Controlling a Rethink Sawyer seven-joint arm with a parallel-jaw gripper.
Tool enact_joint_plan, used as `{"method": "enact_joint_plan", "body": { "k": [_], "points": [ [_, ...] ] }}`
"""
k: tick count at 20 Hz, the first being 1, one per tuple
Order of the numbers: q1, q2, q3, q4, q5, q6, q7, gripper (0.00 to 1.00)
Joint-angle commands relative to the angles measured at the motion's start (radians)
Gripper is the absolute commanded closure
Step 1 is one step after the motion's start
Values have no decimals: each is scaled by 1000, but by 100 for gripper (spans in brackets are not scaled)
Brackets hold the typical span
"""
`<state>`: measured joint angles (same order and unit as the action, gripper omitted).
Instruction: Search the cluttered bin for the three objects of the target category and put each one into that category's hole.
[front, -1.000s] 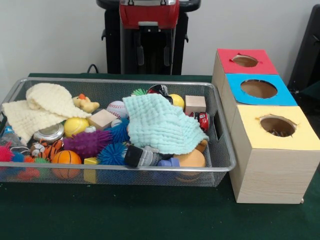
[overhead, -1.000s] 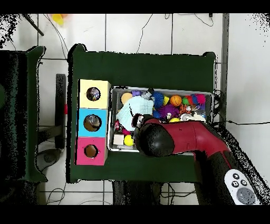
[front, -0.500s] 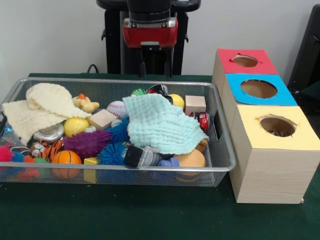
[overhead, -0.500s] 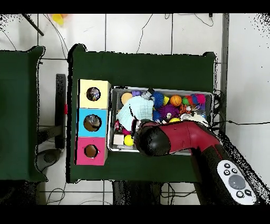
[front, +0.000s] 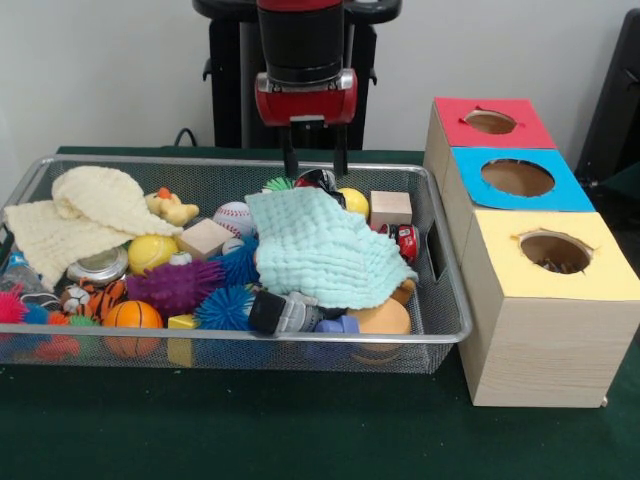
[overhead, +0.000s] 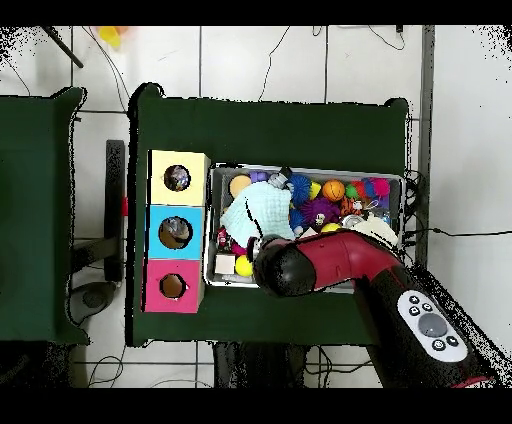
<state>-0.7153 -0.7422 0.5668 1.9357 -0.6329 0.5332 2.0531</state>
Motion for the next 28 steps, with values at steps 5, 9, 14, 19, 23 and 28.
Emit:
{"method": "enact_joint_plan", "body": {
  "k": [5,9,14,19,23,28],
  "points": [
    [1,47,17,-87,-88,-45,-93,0],
    [5,66,11,-100,-88,-49,-79,0],
    [-10,201,16,-200,-125,-63,-133,0],
    [-24,256,36,-255,-144,-57,-179,0],
    [-27,286,43,-281,-163,-65,-182,0],
    [-20,286,39,-287,-182,-77,-163,0]
  ]
}}
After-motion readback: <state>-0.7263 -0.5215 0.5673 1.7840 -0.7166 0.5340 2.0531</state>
